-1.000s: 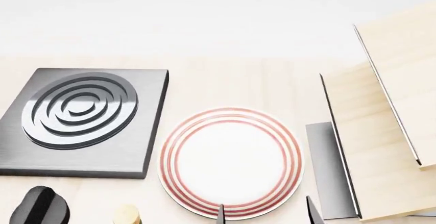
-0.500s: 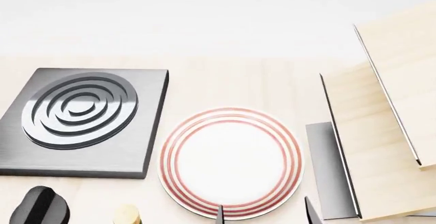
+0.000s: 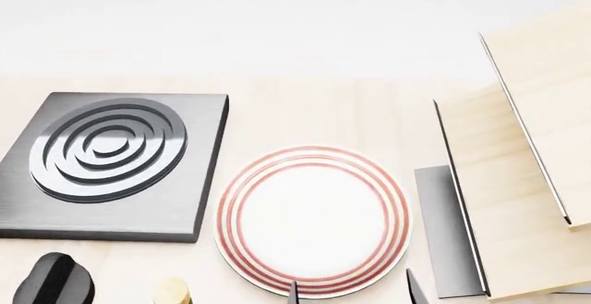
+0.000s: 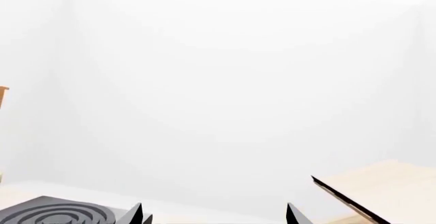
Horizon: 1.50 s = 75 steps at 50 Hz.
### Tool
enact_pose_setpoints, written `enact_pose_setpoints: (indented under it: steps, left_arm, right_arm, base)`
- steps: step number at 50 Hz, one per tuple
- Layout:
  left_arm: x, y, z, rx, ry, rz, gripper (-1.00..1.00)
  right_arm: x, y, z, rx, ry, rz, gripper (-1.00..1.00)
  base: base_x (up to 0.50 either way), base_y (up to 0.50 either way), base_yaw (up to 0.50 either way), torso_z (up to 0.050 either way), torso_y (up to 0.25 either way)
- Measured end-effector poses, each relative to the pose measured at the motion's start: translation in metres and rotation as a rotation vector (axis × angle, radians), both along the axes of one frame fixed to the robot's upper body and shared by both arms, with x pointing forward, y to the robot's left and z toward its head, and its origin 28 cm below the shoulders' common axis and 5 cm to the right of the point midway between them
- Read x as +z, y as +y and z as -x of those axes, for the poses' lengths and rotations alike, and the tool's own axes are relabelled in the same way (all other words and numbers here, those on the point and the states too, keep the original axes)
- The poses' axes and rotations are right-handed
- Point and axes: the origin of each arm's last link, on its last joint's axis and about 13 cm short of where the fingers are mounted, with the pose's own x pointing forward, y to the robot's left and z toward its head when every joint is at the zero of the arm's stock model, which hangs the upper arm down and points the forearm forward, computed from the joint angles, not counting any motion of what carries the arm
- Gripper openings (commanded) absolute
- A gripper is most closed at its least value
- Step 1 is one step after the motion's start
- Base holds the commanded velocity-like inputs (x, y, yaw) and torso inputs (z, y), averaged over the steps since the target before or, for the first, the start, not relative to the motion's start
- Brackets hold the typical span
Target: Pick up the akita bowl and put it on the plate.
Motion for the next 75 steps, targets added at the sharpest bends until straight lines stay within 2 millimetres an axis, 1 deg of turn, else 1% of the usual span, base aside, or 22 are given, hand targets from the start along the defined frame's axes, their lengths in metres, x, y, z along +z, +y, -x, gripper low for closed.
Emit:
enact_pose_setpoints:
  steps: [9, 21, 43, 55, 75]
  left_arm:
    - [0.003, 0.004, -0.001, -0.018, 0.067, 0.04, 1.0]
    - [0.002, 0.007, 0.0, -0.058, 0.156, 0.144, 1.0]
    - [-0.011, 0.014, 0.003, -0.091, 0.298, 0.269, 1.0]
    - [-0.015, 0.019, 0.005, -0.078, 0.322, 0.325, 1.0]
    - [-0.019, 0.027, 0.011, -0.144, 0.306, 0.486, 1.0]
  right_arm:
    - [-0.001, 0.001, 0.0, 0.003, 0.003, 0.003, 1.0]
    - [-0.003, 0.001, 0.0, 0.006, 0.007, 0.007, 1.0]
    - [-0.005, 0.002, -0.002, 0.009, 0.013, 0.013, 1.0]
    - [-0.005, 0.001, -0.003, 0.005, 0.018, 0.013, 1.0]
    - [-0.007, 0.002, -0.004, 0.002, 0.026, 0.015, 1.0]
  base:
    - [0.0, 0.0, 0.0, 0.0, 0.0]
    - [0.0, 0.0, 0.0, 0.0, 0.0]
    - [0.0, 0.0, 0.0, 0.0, 0.0]
    - [0.0, 0.0, 0.0, 0.0, 0.0]
    - [0.0, 0.0, 0.0, 0.0, 0.0]
